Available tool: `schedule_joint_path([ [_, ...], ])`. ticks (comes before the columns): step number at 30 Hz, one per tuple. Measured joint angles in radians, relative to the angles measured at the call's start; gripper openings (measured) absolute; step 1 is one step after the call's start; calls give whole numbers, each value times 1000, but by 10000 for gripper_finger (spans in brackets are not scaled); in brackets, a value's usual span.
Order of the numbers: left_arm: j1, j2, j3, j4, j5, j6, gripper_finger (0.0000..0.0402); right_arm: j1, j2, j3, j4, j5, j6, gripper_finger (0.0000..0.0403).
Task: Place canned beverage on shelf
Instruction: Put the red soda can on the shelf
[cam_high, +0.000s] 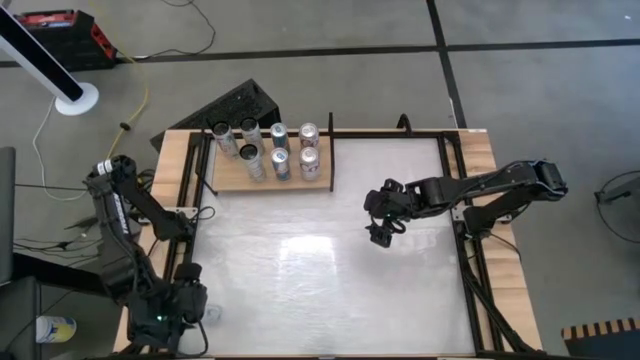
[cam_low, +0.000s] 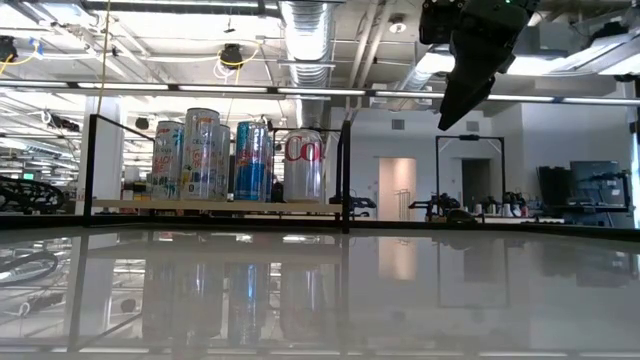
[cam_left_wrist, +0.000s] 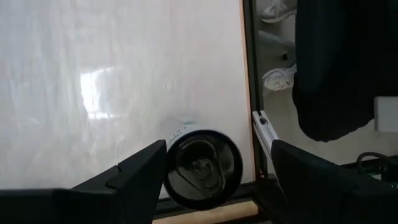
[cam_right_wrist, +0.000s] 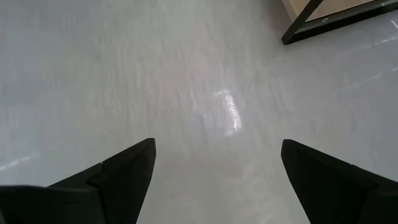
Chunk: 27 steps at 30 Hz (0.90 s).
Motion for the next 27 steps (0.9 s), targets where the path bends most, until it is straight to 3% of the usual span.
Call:
schedule_joint_path([
  [14,-30,8,0,11,-52,15,274,0,0,0,0,-1,14,373],
  [27,-26,80,2,5,-31,88,274,0,0,0,1,-1,17,373],
])
